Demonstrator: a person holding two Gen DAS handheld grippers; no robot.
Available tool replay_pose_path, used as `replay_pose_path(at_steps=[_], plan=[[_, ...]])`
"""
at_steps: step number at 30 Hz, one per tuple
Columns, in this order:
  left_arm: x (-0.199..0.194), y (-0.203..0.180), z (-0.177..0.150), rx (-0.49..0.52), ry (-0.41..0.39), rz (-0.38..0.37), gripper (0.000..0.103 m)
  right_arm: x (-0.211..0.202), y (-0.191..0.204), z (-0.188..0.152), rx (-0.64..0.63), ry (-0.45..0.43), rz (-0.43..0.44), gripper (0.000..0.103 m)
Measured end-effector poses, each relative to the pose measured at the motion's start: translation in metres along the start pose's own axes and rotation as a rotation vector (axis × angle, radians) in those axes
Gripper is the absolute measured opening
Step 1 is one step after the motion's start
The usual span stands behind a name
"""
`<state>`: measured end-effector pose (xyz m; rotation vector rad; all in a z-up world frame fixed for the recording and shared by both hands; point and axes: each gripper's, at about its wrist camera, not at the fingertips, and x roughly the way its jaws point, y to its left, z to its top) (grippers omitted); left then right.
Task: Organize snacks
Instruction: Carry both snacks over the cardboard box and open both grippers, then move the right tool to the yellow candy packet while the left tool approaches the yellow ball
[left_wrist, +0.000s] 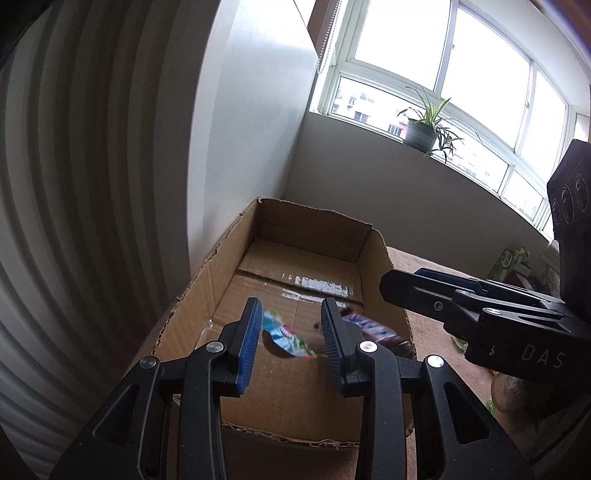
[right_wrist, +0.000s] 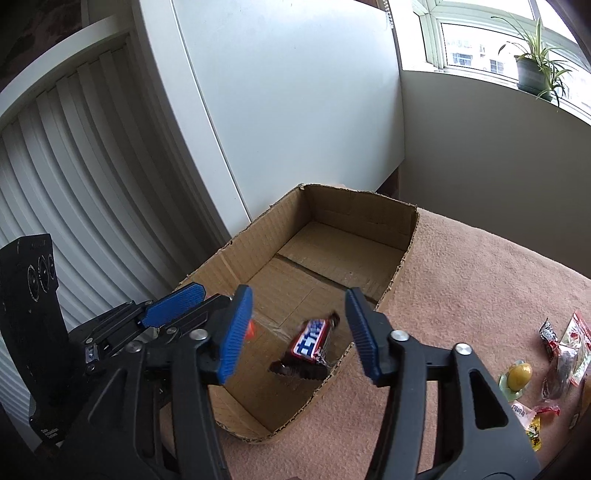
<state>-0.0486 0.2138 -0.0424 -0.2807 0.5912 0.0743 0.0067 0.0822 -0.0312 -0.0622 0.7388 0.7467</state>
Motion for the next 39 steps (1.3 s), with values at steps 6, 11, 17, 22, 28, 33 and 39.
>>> replay_pose_path(at_steps=[6,11,17,22,28,33,39], plan=[[-0.001,0.002,0.0,-0.016,-0.007,0.004,0.042,-0.012,-0.007,0.0,0.009,-0.018,-0.024,0.068],[-0.002,-0.016,0.0,0.012,-0.017,-0.017,0.042,-0.031,-0.021,-0.006,0.009,-0.041,-0.076,0.068],[-0.001,-0.049,-0.001,0.053,-0.021,-0.068,0.042,-0.074,-0.062,-0.017,0.065,-0.078,-0.131,0.068],[0.006,-0.085,-0.005,0.103,0.004,-0.12,0.042,-0.115,-0.102,-0.034,0.122,-0.11,-0.198,0.068],[0.018,-0.13,-0.015,0.163,0.068,-0.224,0.042,-0.159,-0.152,-0.061,0.189,-0.124,-0.289,0.068],[0.035,-0.168,-0.032,0.233,0.153,-0.284,0.042,-0.176,-0.192,-0.09,0.255,-0.074,-0.296,0.067],[0.059,-0.196,-0.048,0.3,0.26,-0.326,0.042,-0.171,-0.199,-0.114,0.21,0.005,-0.254,0.056]])
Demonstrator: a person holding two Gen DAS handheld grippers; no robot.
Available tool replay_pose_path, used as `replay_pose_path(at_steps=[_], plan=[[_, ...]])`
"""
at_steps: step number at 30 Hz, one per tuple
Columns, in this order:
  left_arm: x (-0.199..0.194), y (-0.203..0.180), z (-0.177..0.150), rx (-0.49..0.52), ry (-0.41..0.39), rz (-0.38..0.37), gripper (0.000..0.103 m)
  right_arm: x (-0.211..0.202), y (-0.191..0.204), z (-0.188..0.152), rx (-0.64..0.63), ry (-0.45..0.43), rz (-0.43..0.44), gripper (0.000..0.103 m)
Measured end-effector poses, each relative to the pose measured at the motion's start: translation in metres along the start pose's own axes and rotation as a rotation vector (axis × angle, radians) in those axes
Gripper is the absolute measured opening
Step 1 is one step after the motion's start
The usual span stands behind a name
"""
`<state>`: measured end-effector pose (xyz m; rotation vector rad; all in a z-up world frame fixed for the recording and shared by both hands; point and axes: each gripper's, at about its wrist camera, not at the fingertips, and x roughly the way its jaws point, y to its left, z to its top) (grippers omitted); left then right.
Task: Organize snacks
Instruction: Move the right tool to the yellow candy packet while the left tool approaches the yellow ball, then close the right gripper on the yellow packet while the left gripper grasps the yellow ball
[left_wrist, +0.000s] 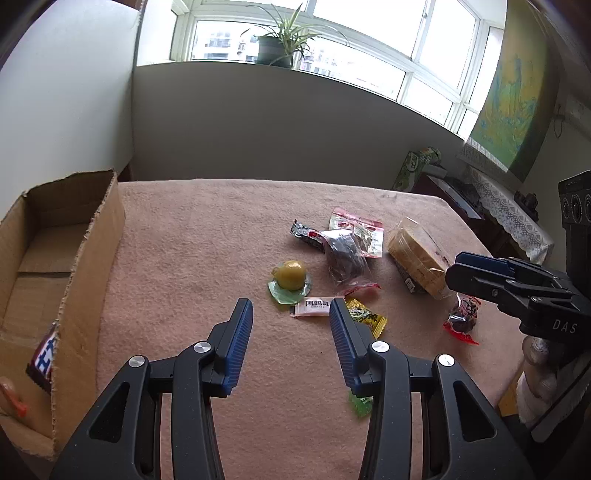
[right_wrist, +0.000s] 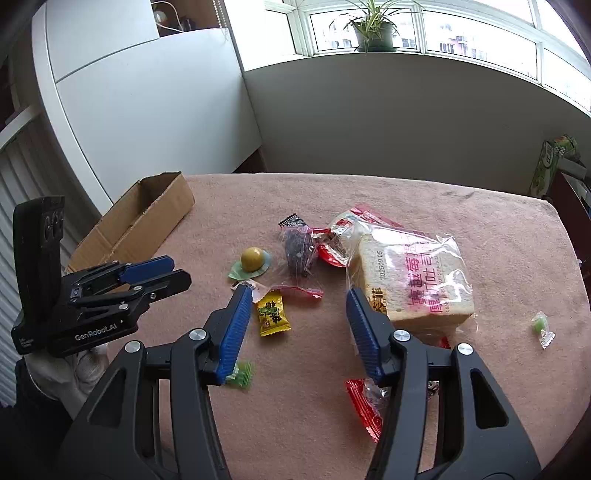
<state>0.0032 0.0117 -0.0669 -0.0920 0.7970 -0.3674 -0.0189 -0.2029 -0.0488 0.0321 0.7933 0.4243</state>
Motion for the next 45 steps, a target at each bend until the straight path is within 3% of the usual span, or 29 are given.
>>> replay_pose_path(at_steps=[4,6,8,14,19,21,26,30,35,41,45], plan=[[0.016,-0.004,0.001,0.019,0.053,-0.011,0.042,0.014,0.01,-0.005,-0.055,0.05,0.017,0.056],[0.023,-0.004,0.003,0.01,0.083,-0.032,0.042,0.024,0.016,-0.008,-0.074,0.078,0.016,0.051],[0.029,-0.005,0.008,0.001,0.11,-0.059,0.035,0.034,0.018,-0.009,-0.082,0.108,0.018,0.046],[0.042,-0.014,0.027,-0.017,0.139,-0.113,0.032,0.048,0.021,-0.016,-0.092,0.147,0.006,0.046],[0.066,-0.008,0.029,-0.072,0.217,-0.178,0.029,0.053,0.02,-0.018,-0.092,0.163,0.007,0.046],[0.072,-0.008,0.031,-0.079,0.219,-0.144,0.029,0.054,0.021,-0.018,-0.093,0.162,0.003,0.046],[0.051,-0.014,0.04,0.018,0.108,0.003,0.029,0.056,0.024,-0.015,-0.098,0.155,-0.004,0.046],[0.065,-0.008,0.036,0.042,0.134,0.08,0.029,0.066,0.029,-0.015,-0.104,0.169,-0.001,0.046],[0.082,-0.008,0.03,0.064,0.177,0.113,0.029,0.075,0.035,-0.015,-0.118,0.179,-0.005,0.046],[0.084,-0.004,0.029,0.052,0.175,0.111,0.029,0.09,0.04,-0.011,-0.129,0.195,-0.013,0.046],[0.079,-0.001,0.027,0.069,0.168,0.101,0.024,0.101,0.044,-0.009,-0.151,0.212,-0.039,0.032]])
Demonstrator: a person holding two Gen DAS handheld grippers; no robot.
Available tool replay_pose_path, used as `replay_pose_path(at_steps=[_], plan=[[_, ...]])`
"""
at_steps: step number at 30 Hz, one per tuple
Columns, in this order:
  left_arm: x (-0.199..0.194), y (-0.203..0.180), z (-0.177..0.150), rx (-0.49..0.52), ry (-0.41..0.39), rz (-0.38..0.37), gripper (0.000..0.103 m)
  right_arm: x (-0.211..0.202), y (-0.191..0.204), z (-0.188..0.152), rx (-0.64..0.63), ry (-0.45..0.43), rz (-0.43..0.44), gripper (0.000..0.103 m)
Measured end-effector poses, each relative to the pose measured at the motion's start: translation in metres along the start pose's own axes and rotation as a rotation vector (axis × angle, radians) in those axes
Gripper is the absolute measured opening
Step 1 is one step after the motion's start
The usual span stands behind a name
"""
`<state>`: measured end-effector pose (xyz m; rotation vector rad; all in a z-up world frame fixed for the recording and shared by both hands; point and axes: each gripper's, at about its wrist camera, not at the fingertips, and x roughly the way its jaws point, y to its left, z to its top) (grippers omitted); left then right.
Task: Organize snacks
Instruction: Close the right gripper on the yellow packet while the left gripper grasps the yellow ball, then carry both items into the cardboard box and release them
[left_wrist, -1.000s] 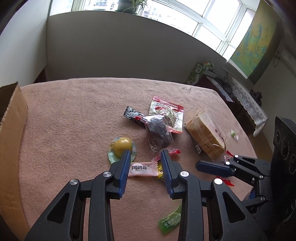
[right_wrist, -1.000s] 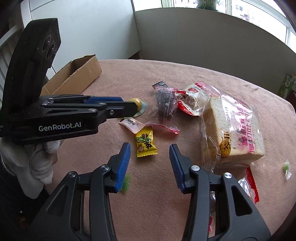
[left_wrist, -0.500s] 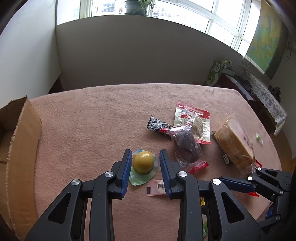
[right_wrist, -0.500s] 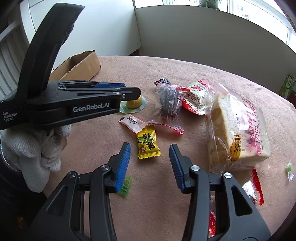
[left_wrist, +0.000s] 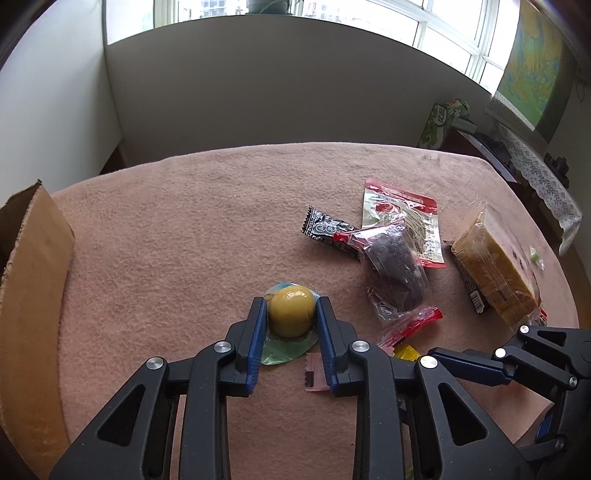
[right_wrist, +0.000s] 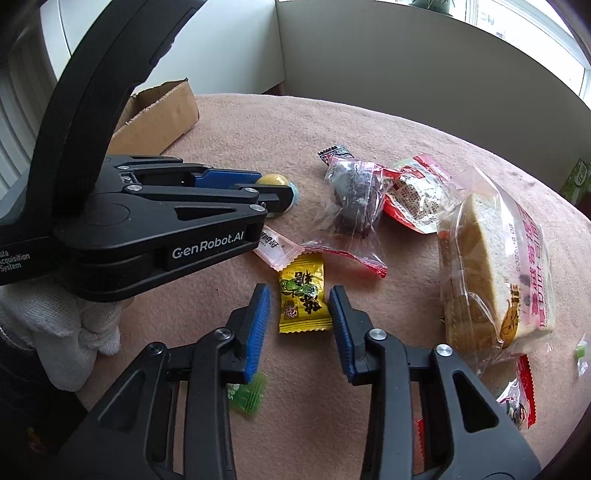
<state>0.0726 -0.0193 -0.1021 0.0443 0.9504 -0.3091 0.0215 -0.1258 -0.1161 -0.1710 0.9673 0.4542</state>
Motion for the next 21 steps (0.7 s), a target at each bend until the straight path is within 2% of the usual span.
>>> replay_pose_path(at_steps=[2,11,21], plan=[[0.001,-0.004,0.0,0.004,-0.005,0.007,0.024,0.001,0.0,0.001,0.001,-0.001,0.0,0.027],[-0.003,-0.003,-0.001,-0.015,-0.021,0.009,0.024,-0.019,-0.015,0.0,0.071,-0.056,0.015,0.026],[-0.046,0.005,0.001,-0.039,-0.133,0.014,0.024,-0.058,-0.02,0.013,0.11,-0.17,-0.002,0.026]])
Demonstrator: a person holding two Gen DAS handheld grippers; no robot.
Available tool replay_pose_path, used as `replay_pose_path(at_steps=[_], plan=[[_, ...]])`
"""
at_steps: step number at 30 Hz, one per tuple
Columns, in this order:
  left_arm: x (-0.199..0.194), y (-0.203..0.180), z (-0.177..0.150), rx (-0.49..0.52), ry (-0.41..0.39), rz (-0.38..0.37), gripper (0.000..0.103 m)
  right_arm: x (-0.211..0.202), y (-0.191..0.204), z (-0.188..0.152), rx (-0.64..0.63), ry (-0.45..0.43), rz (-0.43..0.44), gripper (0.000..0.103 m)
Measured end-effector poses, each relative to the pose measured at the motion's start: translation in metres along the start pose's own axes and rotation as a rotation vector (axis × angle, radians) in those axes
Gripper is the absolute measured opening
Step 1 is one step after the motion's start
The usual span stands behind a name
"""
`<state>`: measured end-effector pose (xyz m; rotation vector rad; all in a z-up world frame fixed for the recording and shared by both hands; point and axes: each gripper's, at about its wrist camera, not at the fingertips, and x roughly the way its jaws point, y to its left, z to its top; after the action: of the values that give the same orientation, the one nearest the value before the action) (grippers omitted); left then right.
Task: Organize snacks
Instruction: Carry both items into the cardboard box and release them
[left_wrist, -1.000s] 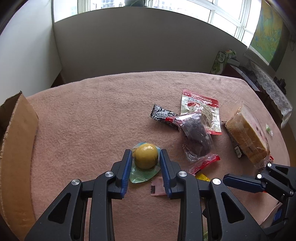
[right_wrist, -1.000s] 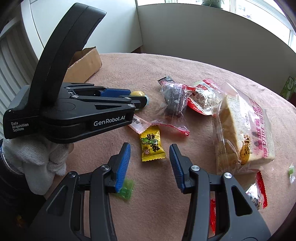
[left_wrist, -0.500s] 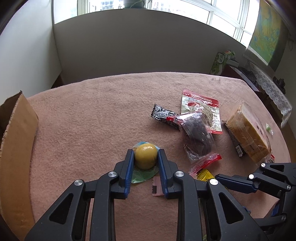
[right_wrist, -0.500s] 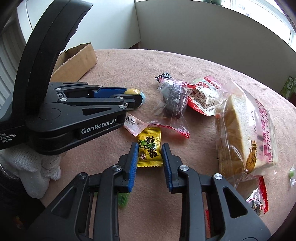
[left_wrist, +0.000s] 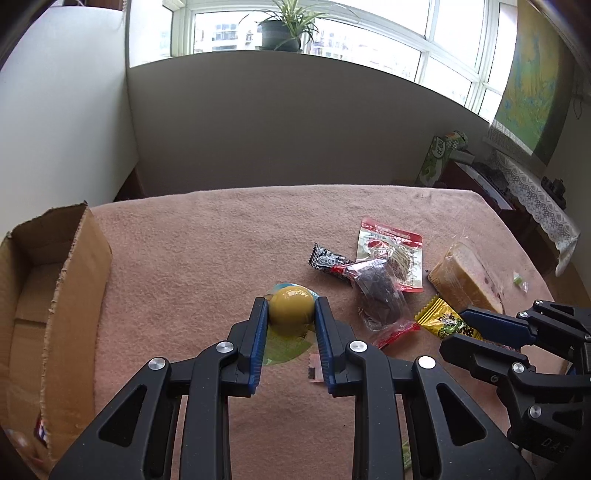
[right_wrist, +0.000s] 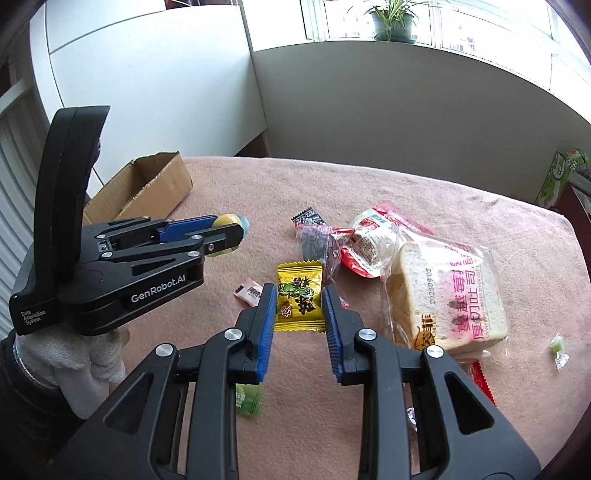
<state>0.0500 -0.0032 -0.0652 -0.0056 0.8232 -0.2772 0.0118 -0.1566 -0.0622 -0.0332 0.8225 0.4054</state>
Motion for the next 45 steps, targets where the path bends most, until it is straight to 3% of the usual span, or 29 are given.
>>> replay_pose_path(at_steps=[8,18,31,43,44,45], plan=[[-0.05,0.028,-0.001,-0.056,-0.118,0.017,0.024,-0.024,0.016,0.027,0.016,-0.096,0.024,0.026],[-0.104,0.088,-0.021,-0.137,-0.235,0.108,0.024,-0.016,0.083,0.049,-0.042,-0.128,0.122,0.026],[-0.12,0.155,-0.053,-0.27,-0.241,0.223,0.024,0.027,0.171,0.065,-0.111,-0.086,0.242,0.026],[-0.127,0.188,-0.065,-0.307,-0.234,0.268,0.025,0.071,0.219,0.066,-0.176,-0.029,0.254,0.026],[-0.127,0.189,-0.066,-0.307,-0.232,0.269,0.025,0.071,0.221,0.065,-0.18,-0.03,0.248,0.027],[-0.127,0.19,-0.066,-0.308,-0.232,0.271,0.025,0.072,0.222,0.065,-0.181,-0.029,0.246,0.036]])
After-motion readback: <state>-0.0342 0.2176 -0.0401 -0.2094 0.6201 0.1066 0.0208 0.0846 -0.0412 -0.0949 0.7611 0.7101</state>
